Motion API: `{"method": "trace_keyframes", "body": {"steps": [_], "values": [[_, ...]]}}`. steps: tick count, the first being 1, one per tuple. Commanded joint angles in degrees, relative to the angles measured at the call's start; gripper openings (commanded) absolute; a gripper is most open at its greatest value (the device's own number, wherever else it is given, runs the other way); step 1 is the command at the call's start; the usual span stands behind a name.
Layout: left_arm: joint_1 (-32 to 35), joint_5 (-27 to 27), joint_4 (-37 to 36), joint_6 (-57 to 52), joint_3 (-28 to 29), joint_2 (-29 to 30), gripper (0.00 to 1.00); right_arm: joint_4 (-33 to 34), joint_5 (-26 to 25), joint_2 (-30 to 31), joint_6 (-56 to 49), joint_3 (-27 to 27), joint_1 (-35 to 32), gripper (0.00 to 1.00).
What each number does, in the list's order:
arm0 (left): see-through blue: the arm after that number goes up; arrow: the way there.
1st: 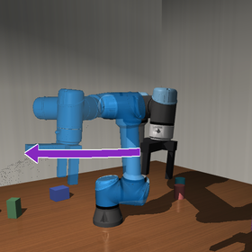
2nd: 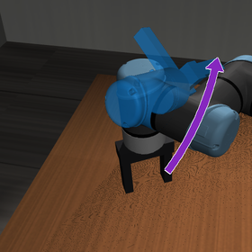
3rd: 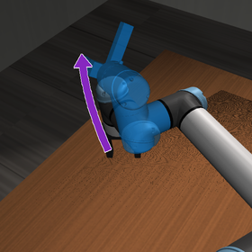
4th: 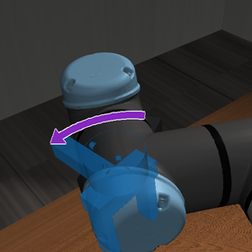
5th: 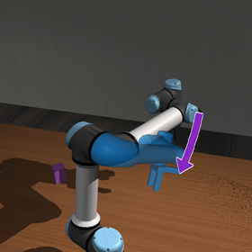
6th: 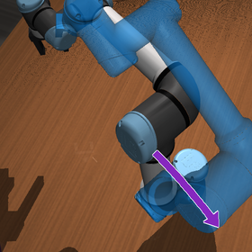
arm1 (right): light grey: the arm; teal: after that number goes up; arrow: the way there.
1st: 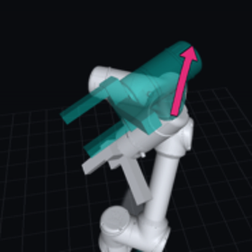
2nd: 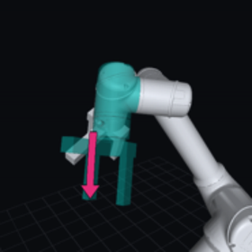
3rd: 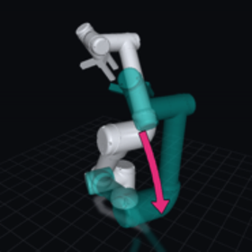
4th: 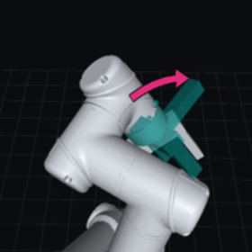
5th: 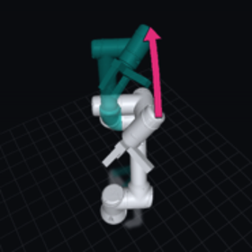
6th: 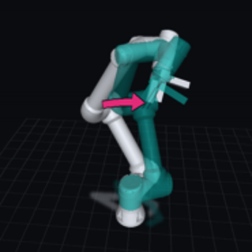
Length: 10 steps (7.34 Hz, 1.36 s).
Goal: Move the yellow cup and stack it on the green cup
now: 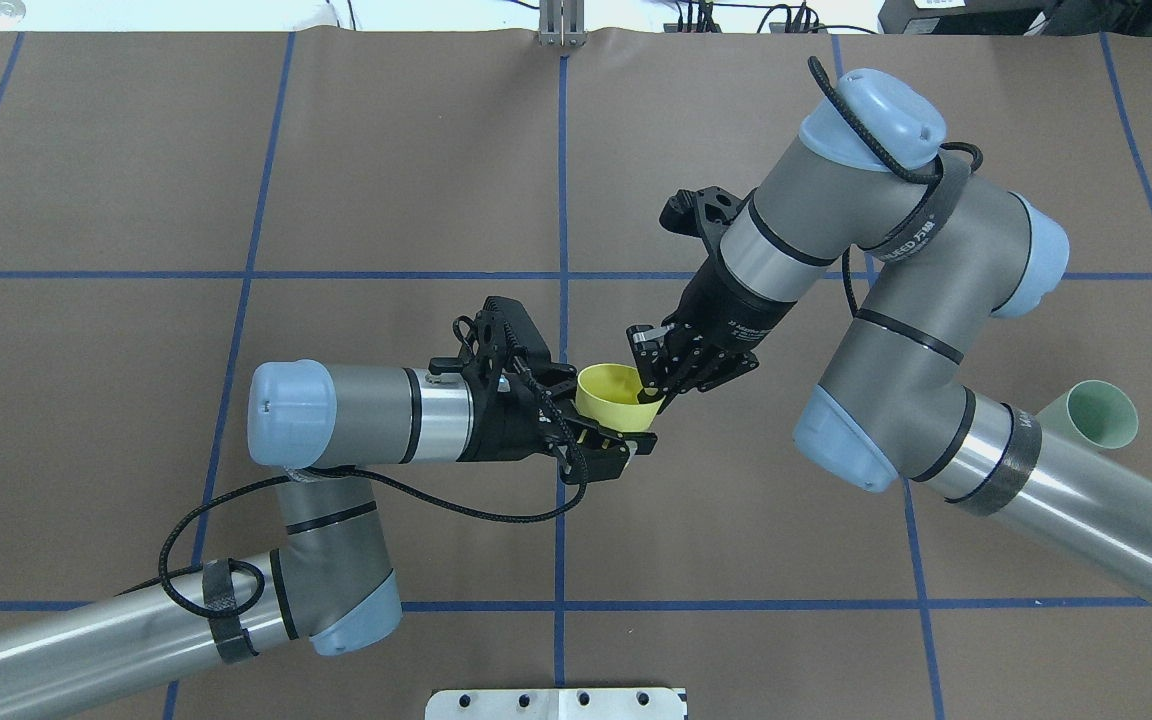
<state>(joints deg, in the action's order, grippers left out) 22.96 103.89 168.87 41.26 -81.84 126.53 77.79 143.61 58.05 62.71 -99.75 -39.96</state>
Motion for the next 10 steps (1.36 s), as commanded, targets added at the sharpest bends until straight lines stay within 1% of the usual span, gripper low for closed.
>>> {"method": "trace_keyframes", "body": {"steps": [1, 2, 6, 8, 10], "values": [[0.0, -0.1, -0.2, 0.1, 0.0, 0.1, 0.57, -0.1, -0.1, 0.0, -0.1, -0.1, 0.1, 0.00], [0.0, -0.4, 0.0, 0.3, -0.1, 0.2, 1.00, -0.1, -0.1, 0.0, -0.1, -0.1, 0.1, 0.00], [0.2, -0.5, -0.3, 0.8, -0.3, 0.2, 1.00, -0.5, 0.0, 0.2, -0.2, -0.3, -0.3, 0.00], [0.7, -0.5, -0.6, 3.3, -0.7, 0.2, 1.00, -0.1, 0.2, 1.5, -0.7, -0.9, -3.1, 0.00], [1.0, -0.4, -0.6, 3.5, -0.7, 0.2, 1.00, -0.1, 0.2, 3.6, -1.0, -0.9, -5.2, 0.00]]}}
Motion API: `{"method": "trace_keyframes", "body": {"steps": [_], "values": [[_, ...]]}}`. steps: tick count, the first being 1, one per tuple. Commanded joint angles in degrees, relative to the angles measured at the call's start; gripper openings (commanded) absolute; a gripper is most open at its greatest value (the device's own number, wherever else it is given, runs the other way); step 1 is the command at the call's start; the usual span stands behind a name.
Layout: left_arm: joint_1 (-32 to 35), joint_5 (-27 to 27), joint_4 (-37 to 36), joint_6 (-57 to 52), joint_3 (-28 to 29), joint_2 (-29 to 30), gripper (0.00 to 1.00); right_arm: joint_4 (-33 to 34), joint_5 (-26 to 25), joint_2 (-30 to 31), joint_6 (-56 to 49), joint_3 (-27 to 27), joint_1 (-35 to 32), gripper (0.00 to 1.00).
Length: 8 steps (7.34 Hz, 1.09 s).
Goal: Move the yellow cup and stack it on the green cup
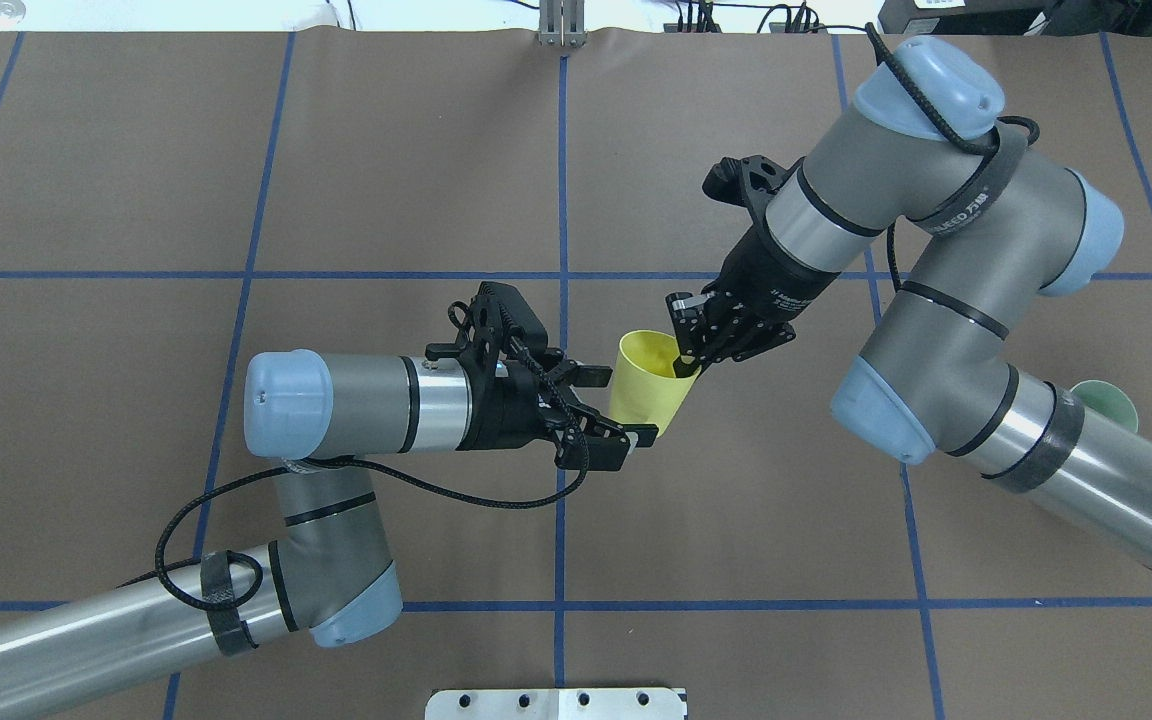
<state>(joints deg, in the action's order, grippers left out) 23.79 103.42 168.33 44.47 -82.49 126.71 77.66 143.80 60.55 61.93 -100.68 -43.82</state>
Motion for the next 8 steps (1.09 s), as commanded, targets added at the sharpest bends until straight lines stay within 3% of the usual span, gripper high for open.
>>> {"method": "trace_keyframes", "body": {"steps": [1, 2, 4, 5, 7, 8], "values": [[1.0, 0.1, -0.1, 0.4, 0.0, 0.0, 1.00, 0.0, -0.5, 2.6, -1.1, 0.2, -3.0, 0.00], [2.6, 0.2, -0.5, 0.6, 0.0, -0.1, 1.00, 0.0, -1.0, 2.9, -2.2, 0.5, -5.5, 0.00], [6.6, -0.4, -8.2, 0.6, 0.1, -0.7, 1.00, 0.1, -4.3, 3.2, -5.5, 0.1, -11.6, 0.00], [9.3, -3.2, -12.2, 0.5, 0.1, -3.5, 1.00, 0.5, -5.5, 3.8, -8.0, 0.3, -14.4, 0.00], [19.1, -2.0, -17.8, -0.7, 0.1, -8.4, 1.00, 0.7, -12.4, 7.6, -18.9, 0.5, -17.8, 0.00], [24.4, 1.1, -24.7, -3.0, 0.0, -8.4, 1.00, 0.7, -13.8, 10.4, -25.1, 0.9, -20.2, 0.00]]}}
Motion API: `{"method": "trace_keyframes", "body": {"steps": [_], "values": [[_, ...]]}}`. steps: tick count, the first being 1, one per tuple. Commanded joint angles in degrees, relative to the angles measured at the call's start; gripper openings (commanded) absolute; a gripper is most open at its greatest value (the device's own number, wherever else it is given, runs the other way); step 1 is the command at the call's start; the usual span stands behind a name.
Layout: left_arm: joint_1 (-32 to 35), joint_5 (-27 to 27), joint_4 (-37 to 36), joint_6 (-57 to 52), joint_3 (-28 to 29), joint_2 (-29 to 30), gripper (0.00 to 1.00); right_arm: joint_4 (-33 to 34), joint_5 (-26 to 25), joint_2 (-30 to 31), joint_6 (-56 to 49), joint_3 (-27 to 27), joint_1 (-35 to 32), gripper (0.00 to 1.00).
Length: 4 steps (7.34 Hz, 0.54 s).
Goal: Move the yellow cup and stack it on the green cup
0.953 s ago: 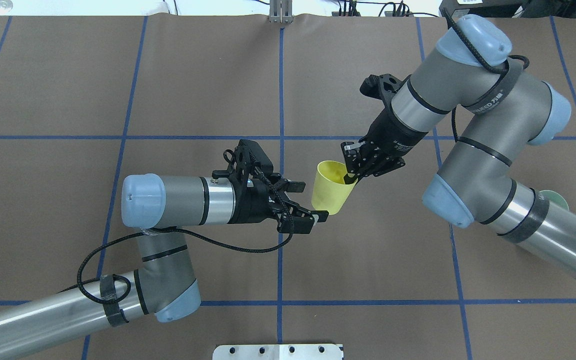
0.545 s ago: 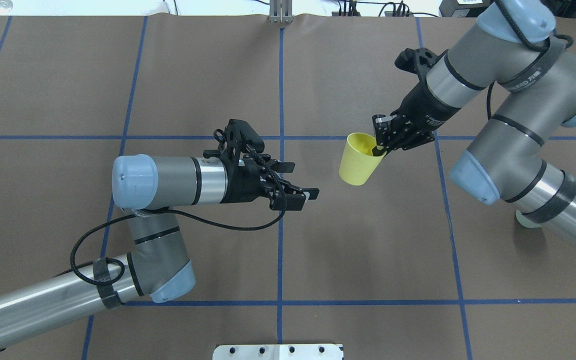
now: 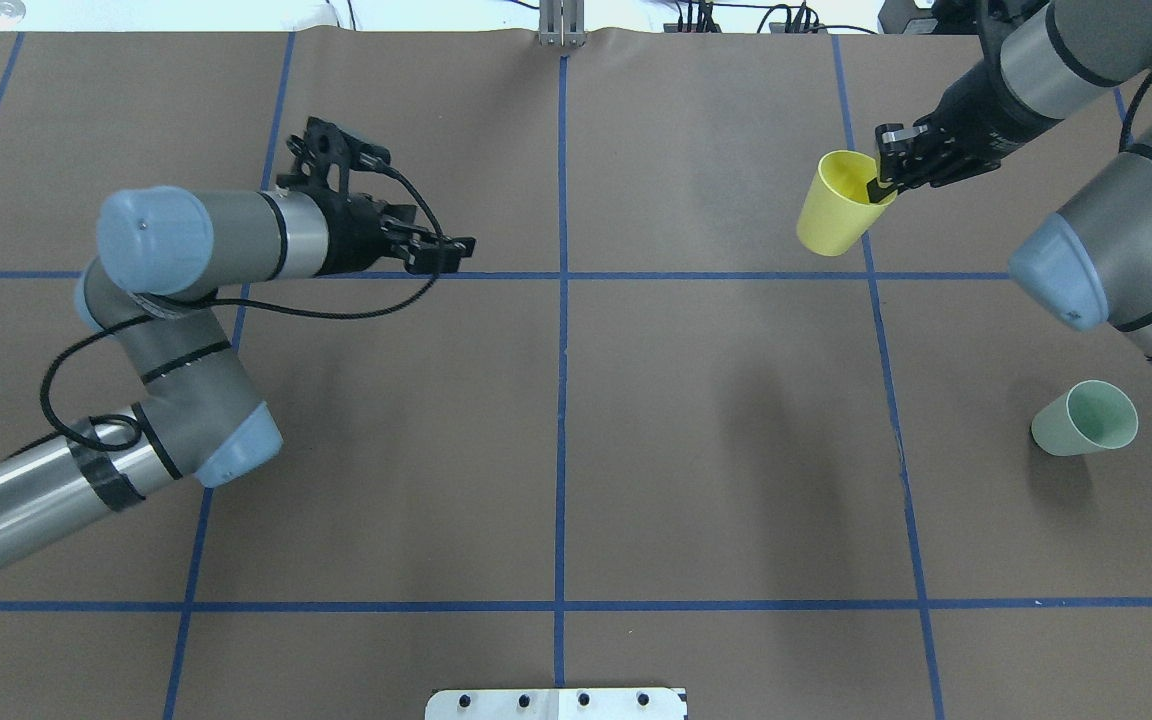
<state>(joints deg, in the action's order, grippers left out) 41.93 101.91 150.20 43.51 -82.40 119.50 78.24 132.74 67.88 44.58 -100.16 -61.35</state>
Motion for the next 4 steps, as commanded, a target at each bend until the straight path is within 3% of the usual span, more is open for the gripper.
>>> {"method": "trace_keyframes", "body": {"steps": [1, 4], "values": [[9.7, 5.5, -14.7, -8.9, -1.9, -1.3, 1.00, 0.1, -2.8, 5.4, -13.2, 1.1, -5.2, 0.00], [16.3, 8.1, -36.0, -17.2, -10.7, -3.1, 1.00, 0.1, -2.4, 10.2, -22.6, 2.3, -10.3, 0.00]]}}
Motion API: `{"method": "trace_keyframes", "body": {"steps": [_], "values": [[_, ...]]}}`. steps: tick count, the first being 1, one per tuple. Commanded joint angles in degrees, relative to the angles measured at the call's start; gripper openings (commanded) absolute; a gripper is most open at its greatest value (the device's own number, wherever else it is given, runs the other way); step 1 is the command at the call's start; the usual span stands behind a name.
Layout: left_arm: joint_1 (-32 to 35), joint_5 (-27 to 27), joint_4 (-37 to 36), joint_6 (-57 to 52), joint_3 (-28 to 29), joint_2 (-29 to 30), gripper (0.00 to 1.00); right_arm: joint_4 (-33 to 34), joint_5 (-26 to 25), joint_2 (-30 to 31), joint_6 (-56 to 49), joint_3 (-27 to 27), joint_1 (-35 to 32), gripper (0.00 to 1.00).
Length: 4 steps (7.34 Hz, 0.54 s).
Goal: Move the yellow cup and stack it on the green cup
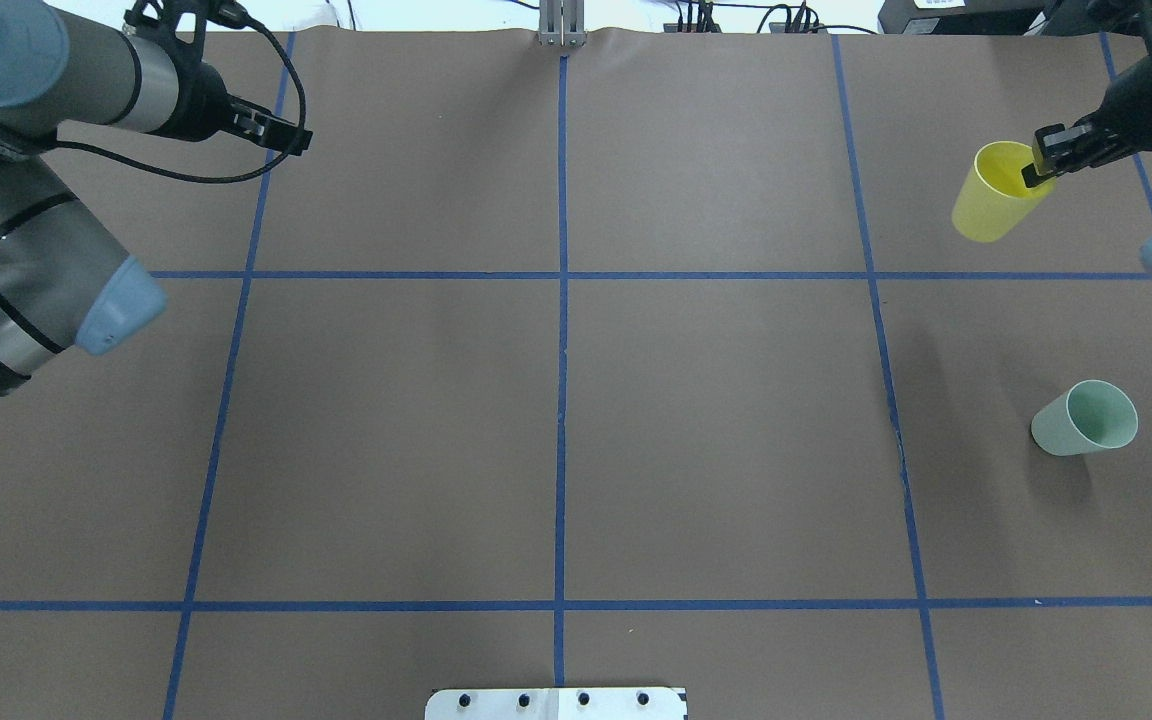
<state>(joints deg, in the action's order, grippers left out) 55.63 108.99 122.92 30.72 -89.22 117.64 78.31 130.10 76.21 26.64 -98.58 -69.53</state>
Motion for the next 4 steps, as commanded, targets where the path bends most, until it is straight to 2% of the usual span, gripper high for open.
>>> {"method": "trace_keyframes", "body": {"steps": [1, 3, 4], "values": [[5.6, 2.7, -12.4, -10.7, -4.0, -1.7, 1.00, 0.0, 0.7, 3.4, -6.0, 0.9, -4.1, 0.00], [8.3, 3.2, -13.1, -12.7, -3.3, -6.2, 1.00, -0.9, 2.5, 7.8, -6.7, 0.0, -5.6, 0.00], [9.3, 4.0, -14.5, -13.1, -3.4, -7.2, 1.00, -0.9, 2.8, 11.5, -5.9, -4.5, -5.6, 0.00]]}}
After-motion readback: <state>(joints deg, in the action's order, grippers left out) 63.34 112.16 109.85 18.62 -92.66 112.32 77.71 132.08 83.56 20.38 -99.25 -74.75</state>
